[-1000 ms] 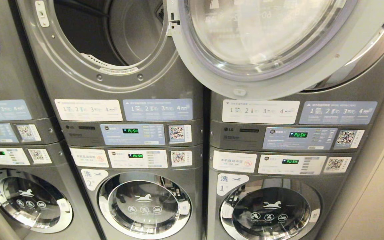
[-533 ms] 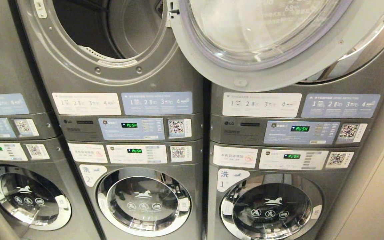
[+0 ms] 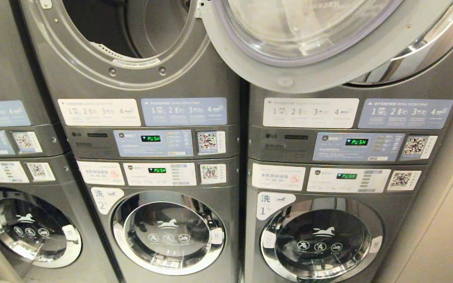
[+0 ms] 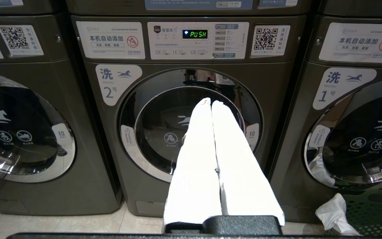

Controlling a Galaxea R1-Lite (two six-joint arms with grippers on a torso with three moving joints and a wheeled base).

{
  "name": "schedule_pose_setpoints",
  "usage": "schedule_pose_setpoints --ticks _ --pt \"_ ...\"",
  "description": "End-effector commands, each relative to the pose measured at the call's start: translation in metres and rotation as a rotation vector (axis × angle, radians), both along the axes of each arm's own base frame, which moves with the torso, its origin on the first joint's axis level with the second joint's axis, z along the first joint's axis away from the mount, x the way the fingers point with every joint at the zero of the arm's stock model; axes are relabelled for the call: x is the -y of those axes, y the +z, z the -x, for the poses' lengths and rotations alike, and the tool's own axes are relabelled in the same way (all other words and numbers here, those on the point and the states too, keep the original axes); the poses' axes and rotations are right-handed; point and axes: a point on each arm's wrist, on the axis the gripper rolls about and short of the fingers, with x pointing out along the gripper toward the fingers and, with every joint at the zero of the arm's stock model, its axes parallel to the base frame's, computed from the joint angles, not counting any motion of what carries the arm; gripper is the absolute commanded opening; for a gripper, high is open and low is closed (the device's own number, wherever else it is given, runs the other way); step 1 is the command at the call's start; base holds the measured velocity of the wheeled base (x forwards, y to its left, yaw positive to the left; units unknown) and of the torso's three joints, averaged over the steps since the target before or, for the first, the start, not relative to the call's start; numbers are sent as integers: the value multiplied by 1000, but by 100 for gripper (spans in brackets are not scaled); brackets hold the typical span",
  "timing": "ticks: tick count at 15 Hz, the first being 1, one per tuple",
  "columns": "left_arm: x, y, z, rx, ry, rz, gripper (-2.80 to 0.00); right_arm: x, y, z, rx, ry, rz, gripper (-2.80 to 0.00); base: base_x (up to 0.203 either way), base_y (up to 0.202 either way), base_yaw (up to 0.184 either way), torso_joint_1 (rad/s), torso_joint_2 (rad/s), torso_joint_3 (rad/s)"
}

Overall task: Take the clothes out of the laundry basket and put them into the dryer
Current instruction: Take the clothes out of the basket

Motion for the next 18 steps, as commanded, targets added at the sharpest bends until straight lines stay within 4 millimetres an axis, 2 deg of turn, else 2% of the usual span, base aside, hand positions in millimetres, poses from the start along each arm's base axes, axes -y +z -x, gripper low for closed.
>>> schedule_pose_setpoints --ticks 1,8,18 --pt "0 0 0 0 0 0 -280 0 0 0 1 0 0 -280 0 0 0 -154 339 188" --pt "0 0 0 0 1 0 -280 0 0 0 2 0 -1 -280 0 0 0 -159 361 200" --pt "0 0 0 0 0 0 -280 0 0 0 1 0 5 -280 0 0 0 -225 529 303"
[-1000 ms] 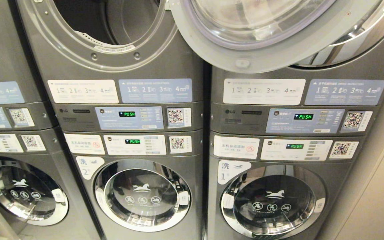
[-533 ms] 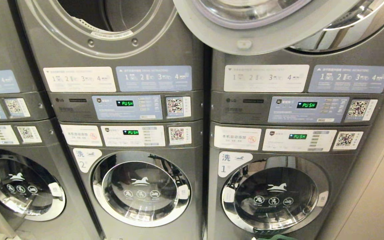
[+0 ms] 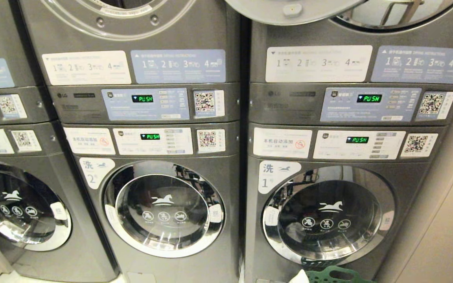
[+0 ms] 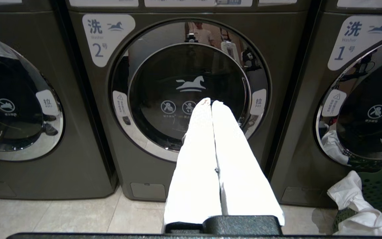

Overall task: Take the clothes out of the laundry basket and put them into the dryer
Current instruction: Take the clothes out of the basket

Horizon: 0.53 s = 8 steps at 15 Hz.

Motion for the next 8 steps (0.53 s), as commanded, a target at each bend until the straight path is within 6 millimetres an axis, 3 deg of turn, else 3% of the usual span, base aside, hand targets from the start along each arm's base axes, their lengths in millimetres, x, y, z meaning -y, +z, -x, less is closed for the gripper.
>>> schedule_pose_setpoints --ticks 1,8 --pt "0 0 0 1 0 0 -280 0 0 0 0 1 0 -280 0 0 0 -212 518 305" --pt "0 0 0 -1 0 -2 -280 0 0 0 0 1 -1 -280 0 0 0 -184 496 310"
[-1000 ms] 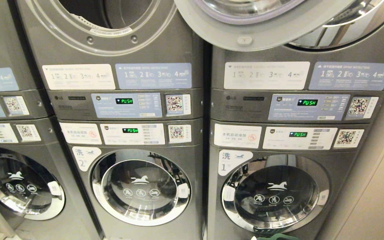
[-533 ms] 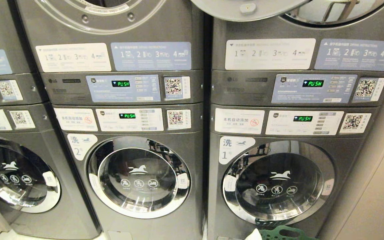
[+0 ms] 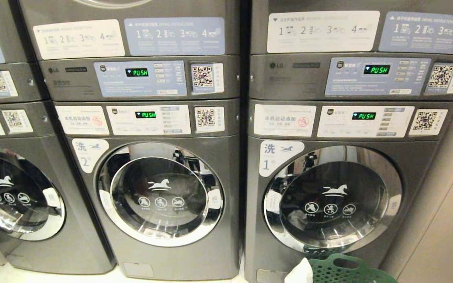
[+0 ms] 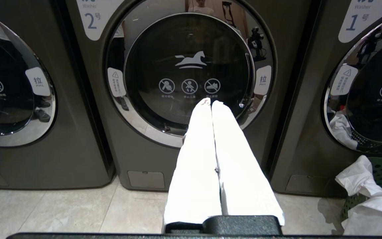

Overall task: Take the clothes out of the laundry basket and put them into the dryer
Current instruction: Take the clothes out of the basket

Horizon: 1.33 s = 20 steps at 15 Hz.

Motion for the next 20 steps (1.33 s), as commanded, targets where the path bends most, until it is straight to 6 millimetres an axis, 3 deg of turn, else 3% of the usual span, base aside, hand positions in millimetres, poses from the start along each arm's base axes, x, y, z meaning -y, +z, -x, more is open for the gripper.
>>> schedule_pose_setpoints --ticks 1,8,20 --pt "0 0 0 0 -1 0 -280 0 0 0 0 1 0 -280 0 0 0 -160 476 315" --pt "0 0 0 1 -1 0 -280 0 0 0 0 -1 -4 -280 0 0 0 -127 460 329" --pt "0 0 0 2 0 -3 -280 0 0 0 -2 5 -7 -280 0 0 0 -11 50 37"
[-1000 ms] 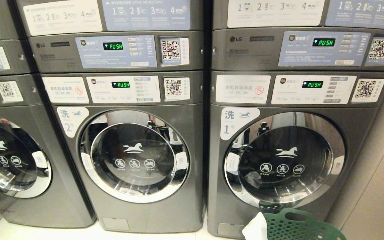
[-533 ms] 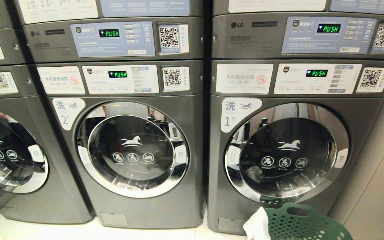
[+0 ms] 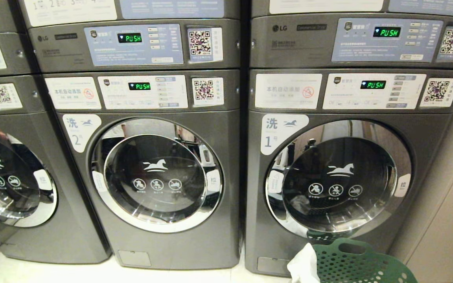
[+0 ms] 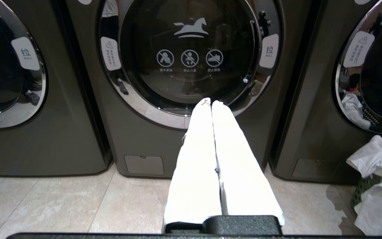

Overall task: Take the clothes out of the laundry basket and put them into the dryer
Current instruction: Take the clothes out of the basket

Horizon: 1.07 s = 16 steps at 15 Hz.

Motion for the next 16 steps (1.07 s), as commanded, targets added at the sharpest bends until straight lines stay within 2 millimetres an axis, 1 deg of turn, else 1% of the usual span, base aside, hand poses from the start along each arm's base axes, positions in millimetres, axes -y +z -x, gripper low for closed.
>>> schedule_pose_setpoints --ticks 1,16 --pt "0 0 0 1 0 2 -280 0 -1 0 -2 0 1 -280 0 0 0 -1 27 -76" --pt "0 0 0 2 3 5 -280 0 0 0 0 -4 -4 -280 0 0 0 2 6 -190"
